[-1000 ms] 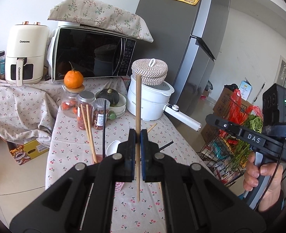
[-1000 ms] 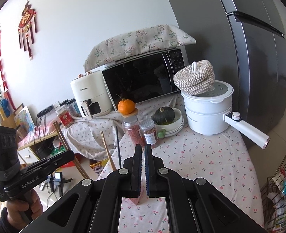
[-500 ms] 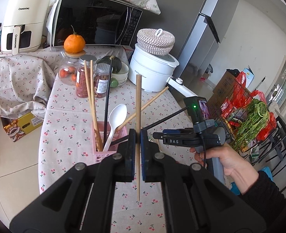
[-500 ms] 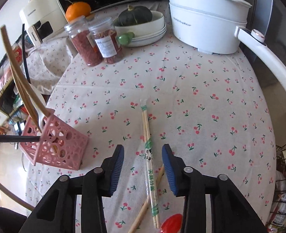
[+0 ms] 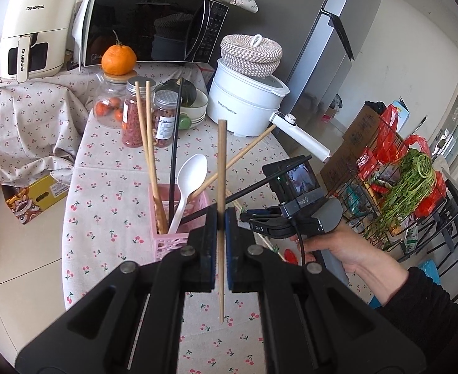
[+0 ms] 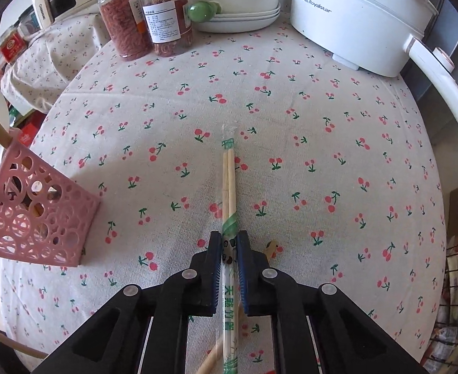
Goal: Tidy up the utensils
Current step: 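Grasp the paper-wrapped chopsticks with the right tool, then lower the chopstick into the caddy and open the left tool while the right tool lifts the wrapped chopsticks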
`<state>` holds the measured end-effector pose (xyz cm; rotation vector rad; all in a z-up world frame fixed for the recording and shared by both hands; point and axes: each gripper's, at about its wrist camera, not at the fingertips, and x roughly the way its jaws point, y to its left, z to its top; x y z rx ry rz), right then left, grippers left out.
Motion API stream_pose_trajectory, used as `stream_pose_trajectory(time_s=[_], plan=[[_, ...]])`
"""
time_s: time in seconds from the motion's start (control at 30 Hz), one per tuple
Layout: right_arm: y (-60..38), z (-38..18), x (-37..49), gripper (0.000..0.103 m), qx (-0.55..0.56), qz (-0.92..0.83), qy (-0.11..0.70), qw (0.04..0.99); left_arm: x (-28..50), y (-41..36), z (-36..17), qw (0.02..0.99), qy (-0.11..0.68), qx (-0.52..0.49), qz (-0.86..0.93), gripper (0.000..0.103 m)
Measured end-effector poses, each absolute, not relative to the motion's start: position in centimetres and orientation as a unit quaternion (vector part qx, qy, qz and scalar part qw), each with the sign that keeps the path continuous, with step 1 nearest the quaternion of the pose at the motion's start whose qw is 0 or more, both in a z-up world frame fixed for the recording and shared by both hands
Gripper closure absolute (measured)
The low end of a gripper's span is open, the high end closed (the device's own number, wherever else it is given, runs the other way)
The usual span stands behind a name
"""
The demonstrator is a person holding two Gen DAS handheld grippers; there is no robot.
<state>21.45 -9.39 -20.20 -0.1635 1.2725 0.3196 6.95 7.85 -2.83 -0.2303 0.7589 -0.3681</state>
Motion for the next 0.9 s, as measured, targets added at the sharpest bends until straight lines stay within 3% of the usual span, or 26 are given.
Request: stream_pose_trajectory(time_s=[0.43, 0.9], plan=[[-14.2, -10.6, 17.5, 0.094, 0.039, 0.142, 0.462, 0.874, 6.3, 7.7, -1.4, 0.918, 0.336, -0.116, -0.177, 0.098], [-15.6, -2.2, 12.1, 0.094, 0.100, 0.174, 0.321, 0.926, 5.9, 10.1, 2.4, 0.960, 0.217, -0.122, -0.131, 0.098]])
